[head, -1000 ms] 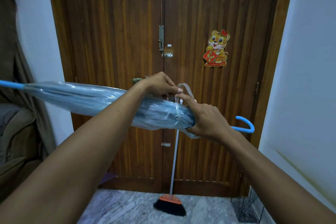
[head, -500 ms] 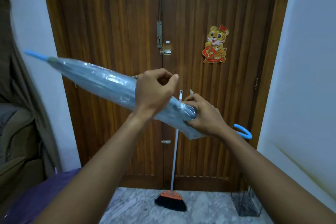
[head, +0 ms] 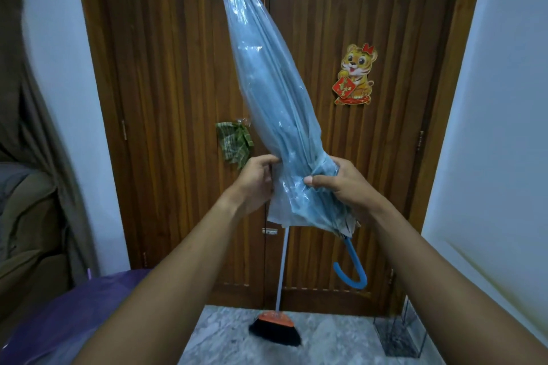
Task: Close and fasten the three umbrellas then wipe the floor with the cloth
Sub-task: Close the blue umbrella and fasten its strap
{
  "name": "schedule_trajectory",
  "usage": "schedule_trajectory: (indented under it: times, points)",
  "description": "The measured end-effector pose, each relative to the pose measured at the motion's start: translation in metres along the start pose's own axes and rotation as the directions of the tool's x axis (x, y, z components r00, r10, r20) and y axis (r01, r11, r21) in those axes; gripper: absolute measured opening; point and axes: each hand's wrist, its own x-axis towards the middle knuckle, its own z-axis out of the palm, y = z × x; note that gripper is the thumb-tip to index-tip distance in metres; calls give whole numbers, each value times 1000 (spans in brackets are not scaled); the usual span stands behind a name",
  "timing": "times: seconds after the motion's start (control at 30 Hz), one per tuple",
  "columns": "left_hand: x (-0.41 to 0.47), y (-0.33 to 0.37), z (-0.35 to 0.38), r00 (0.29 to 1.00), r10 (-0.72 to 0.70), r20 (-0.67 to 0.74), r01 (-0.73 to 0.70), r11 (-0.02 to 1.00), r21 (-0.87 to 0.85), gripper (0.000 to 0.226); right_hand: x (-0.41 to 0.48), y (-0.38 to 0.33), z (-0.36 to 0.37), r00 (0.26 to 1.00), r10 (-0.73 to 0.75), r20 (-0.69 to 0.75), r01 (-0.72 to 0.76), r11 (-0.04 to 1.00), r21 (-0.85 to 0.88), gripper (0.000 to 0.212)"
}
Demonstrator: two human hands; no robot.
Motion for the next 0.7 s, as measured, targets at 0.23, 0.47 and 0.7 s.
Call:
schedule_trajectory:
  times: [0.23,0.47,0.7]
  points:
    - [5,22,-10,996,-84,25,64,890,451,27,-10,2,-19,998,22,-60,-21,999,31,37]
    - [0,40,-20,991,-135,-3,115,835,539,25,-14,13,-26,985,31,-171,-34,999,-18,36]
    - [-14,55,2,999,-39,-25,45,749,661,19,-13,22,-19,959,-33,-281,-50,957,-286,37]
